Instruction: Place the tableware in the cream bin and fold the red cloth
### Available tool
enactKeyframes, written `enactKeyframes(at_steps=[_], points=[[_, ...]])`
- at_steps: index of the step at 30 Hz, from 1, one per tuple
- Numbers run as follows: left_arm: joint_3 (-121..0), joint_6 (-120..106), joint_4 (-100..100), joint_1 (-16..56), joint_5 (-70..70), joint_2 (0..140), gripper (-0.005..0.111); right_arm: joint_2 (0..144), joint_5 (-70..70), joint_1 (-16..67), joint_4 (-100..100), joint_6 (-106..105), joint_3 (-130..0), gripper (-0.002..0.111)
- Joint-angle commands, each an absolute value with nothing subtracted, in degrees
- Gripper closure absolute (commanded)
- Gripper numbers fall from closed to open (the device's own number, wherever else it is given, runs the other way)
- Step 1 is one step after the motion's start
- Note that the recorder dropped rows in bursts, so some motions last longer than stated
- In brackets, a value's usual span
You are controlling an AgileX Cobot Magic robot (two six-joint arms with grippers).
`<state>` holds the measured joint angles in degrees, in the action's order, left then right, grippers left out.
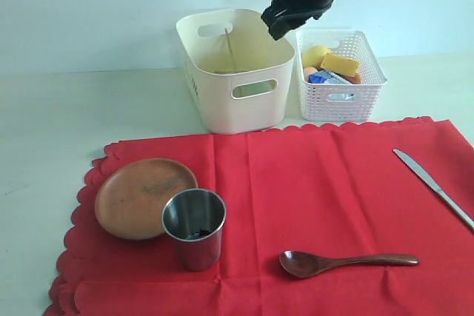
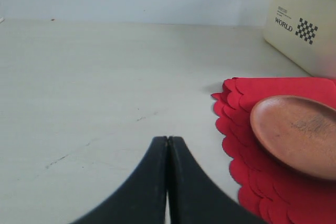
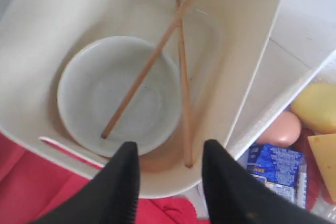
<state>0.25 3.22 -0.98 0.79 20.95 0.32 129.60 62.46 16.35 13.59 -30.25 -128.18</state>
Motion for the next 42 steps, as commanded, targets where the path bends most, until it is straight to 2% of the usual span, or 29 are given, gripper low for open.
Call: enactKeyframes(at_steps=[1,3,13,22,32,42], points=[[0.00,3.38,-0.85,1.17,20.14,0.00,0.107,127.29,69.96,16.19,19.67,-38.96,-128.61,0.098],[0.00,3.38,-0.85,1.17,20.14,0.00,0.107,127.53,69.96,16.19,23.69,-43.81,-127.95,0.108],[0.00,3.38,-0.85,1.17,20.14,0.00,0.107,130.82,69.96,17.93,24.96,-47.89,-118.54,0.108],[0.00,3.38,-0.85,1.17,20.14,0.00,0.107,134.82,65.17,22.07,24.33,-44.03,-118.54,0.108],[0.00,3.38,-0.85,1.17,20.14,0.00,0.107,135.36,51.54,25.03,22.04,-35.42,-118.54,0.108],[0.00,3.38,-0.85,1.17,20.14,0.00,0.107,136.11,50.41,26.02,34.26,-37.00,-118.67,0.108]])
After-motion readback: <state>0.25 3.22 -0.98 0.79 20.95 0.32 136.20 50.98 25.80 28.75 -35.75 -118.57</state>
